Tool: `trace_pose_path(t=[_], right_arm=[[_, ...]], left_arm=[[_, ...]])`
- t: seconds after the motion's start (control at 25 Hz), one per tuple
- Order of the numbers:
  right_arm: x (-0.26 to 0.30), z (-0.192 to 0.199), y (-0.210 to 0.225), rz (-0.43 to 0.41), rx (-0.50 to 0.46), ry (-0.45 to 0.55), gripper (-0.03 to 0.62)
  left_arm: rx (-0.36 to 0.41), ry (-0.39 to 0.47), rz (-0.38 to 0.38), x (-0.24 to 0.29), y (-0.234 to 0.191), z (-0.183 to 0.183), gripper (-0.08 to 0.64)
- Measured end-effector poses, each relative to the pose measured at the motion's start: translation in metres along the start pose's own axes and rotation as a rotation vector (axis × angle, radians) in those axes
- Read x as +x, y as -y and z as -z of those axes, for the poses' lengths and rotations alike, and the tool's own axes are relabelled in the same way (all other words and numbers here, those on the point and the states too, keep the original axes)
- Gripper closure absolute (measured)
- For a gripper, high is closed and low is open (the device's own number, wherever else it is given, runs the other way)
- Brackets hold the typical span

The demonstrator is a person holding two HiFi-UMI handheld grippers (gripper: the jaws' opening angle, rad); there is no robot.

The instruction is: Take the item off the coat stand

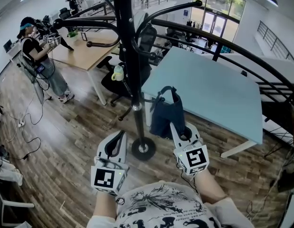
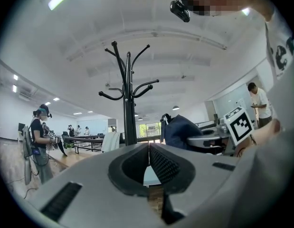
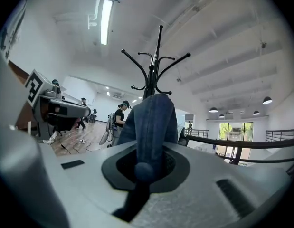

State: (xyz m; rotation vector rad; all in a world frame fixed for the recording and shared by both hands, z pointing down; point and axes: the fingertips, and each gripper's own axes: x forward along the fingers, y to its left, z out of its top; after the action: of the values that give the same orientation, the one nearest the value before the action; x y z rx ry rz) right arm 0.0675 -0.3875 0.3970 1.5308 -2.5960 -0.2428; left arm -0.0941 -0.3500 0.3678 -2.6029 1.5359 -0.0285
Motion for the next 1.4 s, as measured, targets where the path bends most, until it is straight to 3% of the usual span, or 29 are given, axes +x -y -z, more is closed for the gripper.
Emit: trace_pose_path(t=[0.28, 1.4], right_arm=[[-0.004, 0.005, -0.004, -0.02, 0.034, 0.002, 0.59], [-0.002, -0.008, -0.011, -0.053, 0.018, 0.036, 0.591]], left_arm=[[-0.004, -0.002, -0.032, 0.005, -0.004, -0.013, 0.555], [-0.006, -0.008, -0.042, 0.007, -0.004, -0.014, 0.555]])
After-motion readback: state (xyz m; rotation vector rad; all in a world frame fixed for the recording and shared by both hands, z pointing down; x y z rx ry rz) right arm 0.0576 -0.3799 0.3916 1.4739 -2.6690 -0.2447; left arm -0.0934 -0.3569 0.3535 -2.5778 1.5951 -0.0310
